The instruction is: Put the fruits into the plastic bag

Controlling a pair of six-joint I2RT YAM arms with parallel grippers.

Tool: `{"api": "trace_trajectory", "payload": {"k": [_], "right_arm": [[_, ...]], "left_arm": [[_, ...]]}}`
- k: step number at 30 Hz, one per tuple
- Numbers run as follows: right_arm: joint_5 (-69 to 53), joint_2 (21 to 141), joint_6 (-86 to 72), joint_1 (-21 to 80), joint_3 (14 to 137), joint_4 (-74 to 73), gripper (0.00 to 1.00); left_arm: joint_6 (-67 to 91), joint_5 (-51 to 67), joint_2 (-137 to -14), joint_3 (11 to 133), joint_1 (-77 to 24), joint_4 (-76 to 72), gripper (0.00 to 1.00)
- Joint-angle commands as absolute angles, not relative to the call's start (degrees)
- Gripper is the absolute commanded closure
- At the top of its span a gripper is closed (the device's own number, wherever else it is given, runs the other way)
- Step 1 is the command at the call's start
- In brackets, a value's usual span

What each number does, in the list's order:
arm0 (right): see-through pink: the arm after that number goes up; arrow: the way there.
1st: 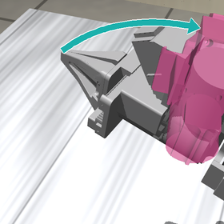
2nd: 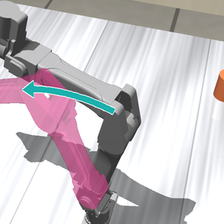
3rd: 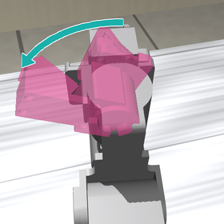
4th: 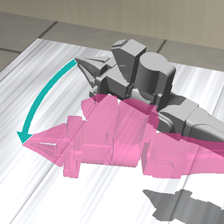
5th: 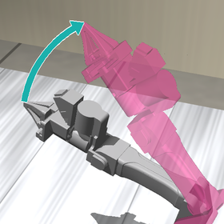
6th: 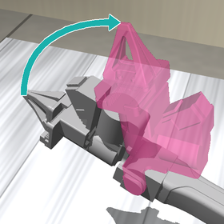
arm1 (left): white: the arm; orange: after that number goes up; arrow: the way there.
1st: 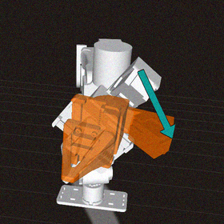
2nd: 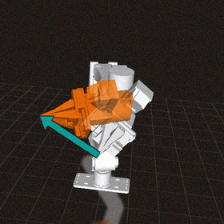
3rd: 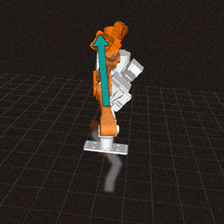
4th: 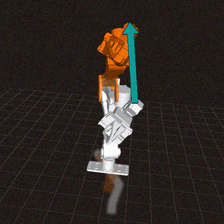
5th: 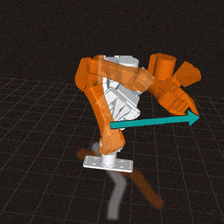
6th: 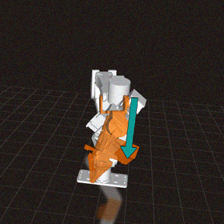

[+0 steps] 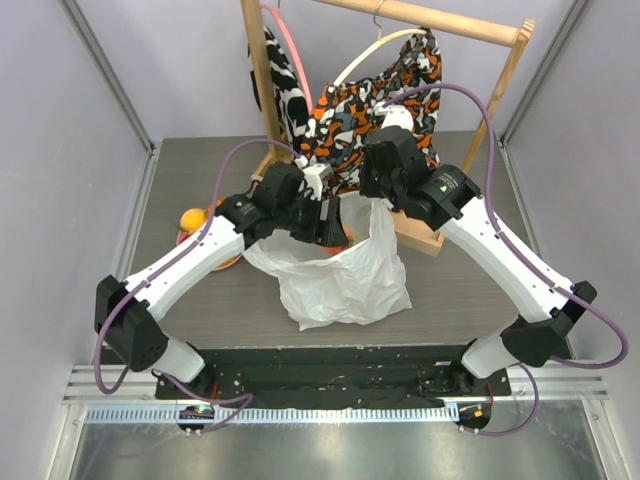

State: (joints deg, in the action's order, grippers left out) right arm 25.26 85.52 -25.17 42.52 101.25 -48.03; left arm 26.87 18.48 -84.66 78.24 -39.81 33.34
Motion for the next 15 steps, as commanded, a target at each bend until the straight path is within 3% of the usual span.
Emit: {"api": "trace_trajectory", "payload": {"k": [1, 9, 15], "right_arm": [[25.2, 83.6, -25.0, 42.4, 101.4, -46.0, 0.99], [25.0, 83.8, -25.0, 42.4, 101.2, -46.2, 0.99], [25.2, 83.9, -24.6, 42.4, 101.7, -46.1, 0.99]], "left_arm": [[25.1, 23.8, -86.3, 80.9, -40.2, 35.5, 0.47], [23.8, 25.8, -90.8, 83.8, -41.3, 42.0, 0.39], [23.2, 24.3, -91.1, 84.7, -41.8, 42.6, 0.11]]}}
